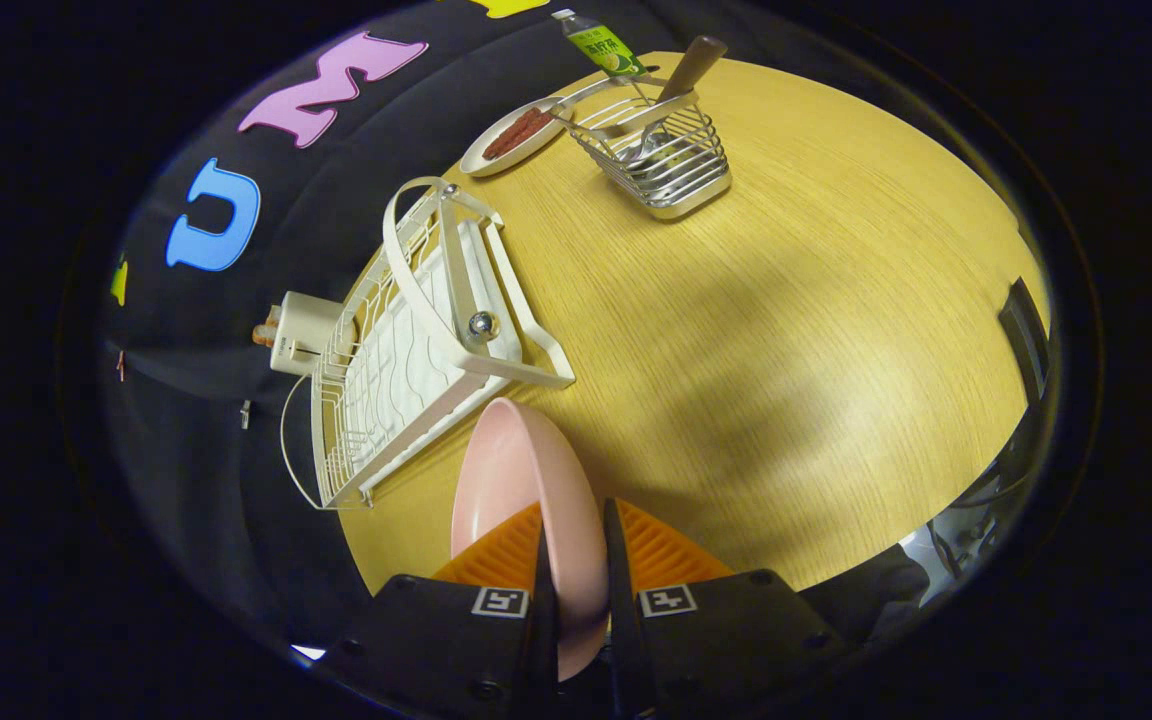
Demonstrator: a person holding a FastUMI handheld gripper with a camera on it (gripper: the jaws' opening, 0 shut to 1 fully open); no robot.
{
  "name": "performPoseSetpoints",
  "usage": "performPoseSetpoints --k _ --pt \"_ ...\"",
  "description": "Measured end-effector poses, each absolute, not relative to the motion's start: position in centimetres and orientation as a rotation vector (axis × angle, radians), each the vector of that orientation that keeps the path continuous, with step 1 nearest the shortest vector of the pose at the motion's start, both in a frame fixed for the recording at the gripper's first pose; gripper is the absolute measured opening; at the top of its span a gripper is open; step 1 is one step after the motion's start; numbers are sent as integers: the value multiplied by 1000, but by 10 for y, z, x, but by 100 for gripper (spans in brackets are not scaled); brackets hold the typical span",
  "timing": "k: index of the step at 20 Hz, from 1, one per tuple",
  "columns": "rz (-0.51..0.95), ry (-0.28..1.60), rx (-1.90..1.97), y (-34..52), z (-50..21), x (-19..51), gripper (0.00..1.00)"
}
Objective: Take the plate from the dish rack, then take the spoon from the basket and place it into the plate.
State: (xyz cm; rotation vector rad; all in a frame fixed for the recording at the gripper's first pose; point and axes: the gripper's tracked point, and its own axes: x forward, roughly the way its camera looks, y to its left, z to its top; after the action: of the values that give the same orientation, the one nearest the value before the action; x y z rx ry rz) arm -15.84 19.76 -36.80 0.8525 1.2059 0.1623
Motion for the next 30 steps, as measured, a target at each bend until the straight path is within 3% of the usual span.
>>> performPoseSetpoints --k 3,9,10,12,17,24,30 --pt "155 1220 837 200 -371 -156 26" --pt "110 1269 815 196 -380 -164 40" --pt "113 1267 815 198 -379 -164 55" --pt "124 1256 796 195 -375 -162 72" --pt "152 1176 674 172 -358 -153 94" --pt "162 934 456 111 -299 -118 97" --pt "78 802 284 44 -281 -77 97"
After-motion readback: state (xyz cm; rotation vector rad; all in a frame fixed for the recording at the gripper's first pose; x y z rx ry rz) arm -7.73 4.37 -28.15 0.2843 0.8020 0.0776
